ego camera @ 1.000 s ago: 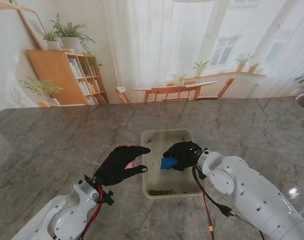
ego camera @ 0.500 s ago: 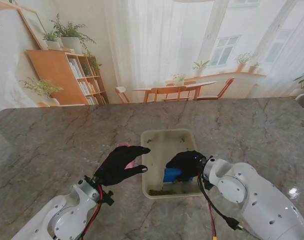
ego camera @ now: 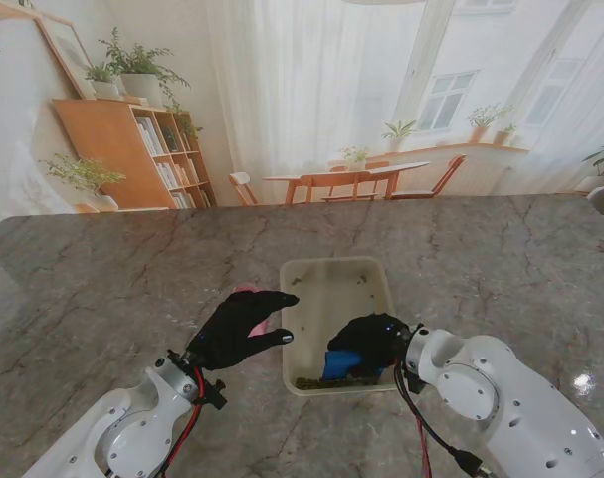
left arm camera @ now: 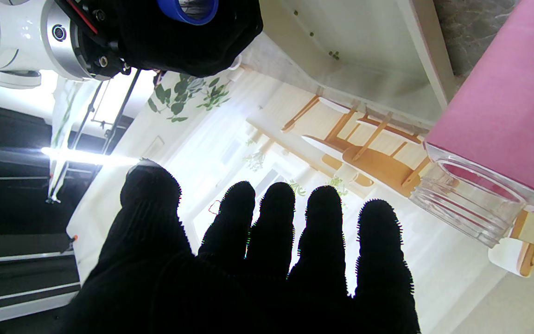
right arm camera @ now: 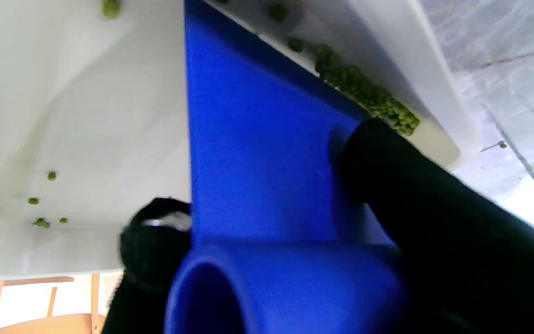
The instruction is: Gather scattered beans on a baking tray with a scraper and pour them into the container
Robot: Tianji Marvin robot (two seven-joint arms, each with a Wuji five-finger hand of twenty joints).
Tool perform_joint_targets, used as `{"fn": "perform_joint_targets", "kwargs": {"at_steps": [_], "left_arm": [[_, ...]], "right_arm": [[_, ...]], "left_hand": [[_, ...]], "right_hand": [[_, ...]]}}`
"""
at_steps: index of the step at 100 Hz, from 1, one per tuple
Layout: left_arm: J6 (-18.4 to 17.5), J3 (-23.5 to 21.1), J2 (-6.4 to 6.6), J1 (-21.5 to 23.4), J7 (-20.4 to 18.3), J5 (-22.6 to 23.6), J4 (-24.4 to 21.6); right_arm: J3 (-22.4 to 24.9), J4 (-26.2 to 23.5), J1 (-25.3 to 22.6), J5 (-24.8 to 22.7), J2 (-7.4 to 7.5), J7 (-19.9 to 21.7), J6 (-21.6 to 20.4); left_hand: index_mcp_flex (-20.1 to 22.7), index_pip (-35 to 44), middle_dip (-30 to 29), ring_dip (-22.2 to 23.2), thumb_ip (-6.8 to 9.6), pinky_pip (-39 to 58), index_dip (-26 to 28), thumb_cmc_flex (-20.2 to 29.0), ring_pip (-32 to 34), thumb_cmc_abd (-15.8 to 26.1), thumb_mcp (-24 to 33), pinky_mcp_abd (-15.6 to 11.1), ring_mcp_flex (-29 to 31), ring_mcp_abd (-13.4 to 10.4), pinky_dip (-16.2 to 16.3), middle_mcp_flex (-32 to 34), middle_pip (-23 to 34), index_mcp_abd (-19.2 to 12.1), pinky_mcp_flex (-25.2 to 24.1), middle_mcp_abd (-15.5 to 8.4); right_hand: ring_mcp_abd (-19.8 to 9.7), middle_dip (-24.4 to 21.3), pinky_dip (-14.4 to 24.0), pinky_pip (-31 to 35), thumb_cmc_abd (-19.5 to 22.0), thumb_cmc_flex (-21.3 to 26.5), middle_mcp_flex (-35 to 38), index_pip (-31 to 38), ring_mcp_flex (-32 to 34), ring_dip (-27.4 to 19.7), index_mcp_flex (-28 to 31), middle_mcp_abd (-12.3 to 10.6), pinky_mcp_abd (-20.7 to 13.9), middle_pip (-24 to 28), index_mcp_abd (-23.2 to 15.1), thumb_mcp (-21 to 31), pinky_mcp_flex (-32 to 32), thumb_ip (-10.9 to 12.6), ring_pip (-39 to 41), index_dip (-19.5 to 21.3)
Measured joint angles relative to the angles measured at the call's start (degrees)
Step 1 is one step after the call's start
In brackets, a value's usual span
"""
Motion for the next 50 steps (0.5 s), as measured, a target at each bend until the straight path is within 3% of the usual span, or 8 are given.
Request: {"fn": "perform_joint_targets", "kwargs": {"at_steps": [33,42,50], "left_arm": [[0.01,0.16,0.02,-0.23,-0.66,-0.39,0.06],[0.03,0.26,0.02,-0.42,-0.67,-0.41,0.11],[0.04,0.4,0.02,-0.59,-0.68,-0.43,0.14]], "right_arm": [[1.73,-2.34,-2.12,-0.86,0.21,1.8,0.18],[1.57,-2.35,-2.69,-5.85,0.13,-4.37,2.45],[0.71,-2.18,-3.03,-9.89,-0.12,-12.51,8.57]], "left_hand": [[0.0,0.0,0.0,0.0,0.0,0.0,0.0,0.0,0.0,0.0,0.0,0.01,0.0,0.0,0.0,0.0,0.0,0.0,0.0,0.0],[0.0,0.0,0.0,0.0,0.0,0.0,0.0,0.0,0.0,0.0,0.0,0.01,0.0,0.0,0.0,0.0,0.0,0.0,0.0,0.0],[0.0,0.0,0.0,0.0,0.0,0.0,0.0,0.0,0.0,0.0,0.0,0.01,0.0,0.0,0.0,0.0,0.0,0.0,0.0,0.0]], "right_hand": [[-0.26,0.6,0.0,-0.47,0.0,-0.07,0.05,-0.02,0.48,0.0,0.0,-0.01,-0.01,-0.67,-0.06,-0.04,-0.19,-0.06,-0.47,0.0],[-0.97,0.61,0.0,-0.84,0.0,-0.09,0.15,-0.29,0.64,0.0,0.0,-0.07,-0.01,-0.74,-0.1,-0.5,-0.19,-0.08,-0.59,0.0],[-1.19,0.63,0.0,-0.86,0.0,-0.1,0.13,-0.3,0.7,0.01,0.0,-0.07,-0.03,-0.76,-0.12,-0.53,-0.19,-0.08,-0.6,0.0]]}}
